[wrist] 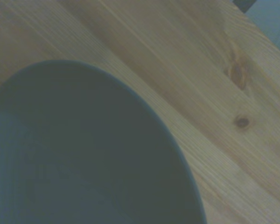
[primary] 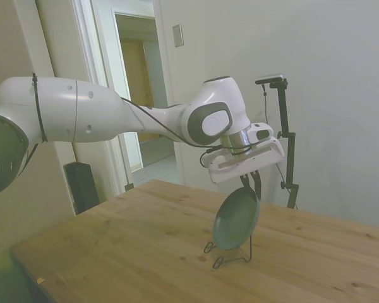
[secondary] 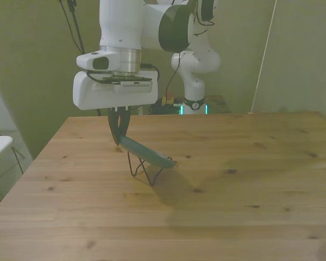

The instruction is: Unload the plate

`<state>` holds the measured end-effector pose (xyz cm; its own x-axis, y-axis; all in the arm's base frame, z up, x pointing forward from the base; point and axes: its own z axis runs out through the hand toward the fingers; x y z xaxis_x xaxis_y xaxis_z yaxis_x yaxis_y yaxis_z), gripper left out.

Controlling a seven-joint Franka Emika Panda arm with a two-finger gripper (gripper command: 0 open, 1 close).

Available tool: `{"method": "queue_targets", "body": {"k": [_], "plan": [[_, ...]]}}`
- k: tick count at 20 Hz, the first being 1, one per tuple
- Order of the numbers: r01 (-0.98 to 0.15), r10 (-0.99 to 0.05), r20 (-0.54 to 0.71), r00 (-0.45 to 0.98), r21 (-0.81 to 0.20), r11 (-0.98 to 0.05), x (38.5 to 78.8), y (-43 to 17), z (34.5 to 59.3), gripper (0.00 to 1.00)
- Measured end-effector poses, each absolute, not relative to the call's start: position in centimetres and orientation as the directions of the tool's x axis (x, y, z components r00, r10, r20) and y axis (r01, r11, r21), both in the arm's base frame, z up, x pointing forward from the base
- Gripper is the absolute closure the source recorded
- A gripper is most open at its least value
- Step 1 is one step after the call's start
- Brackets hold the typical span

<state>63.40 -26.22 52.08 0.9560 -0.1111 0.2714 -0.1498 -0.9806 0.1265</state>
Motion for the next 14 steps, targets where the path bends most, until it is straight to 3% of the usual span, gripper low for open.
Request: {"method": "queue_targets", "body": {"k": [8,14], "plan": [[-0.132,-0.089,0.298,0.950,0.127,-0.983,63.3,-25.0,54.0,1.00],[-0.104,-0.090,0.297,0.951,0.031,-0.994,62.0,-21.2,58.3,1.00]]}}
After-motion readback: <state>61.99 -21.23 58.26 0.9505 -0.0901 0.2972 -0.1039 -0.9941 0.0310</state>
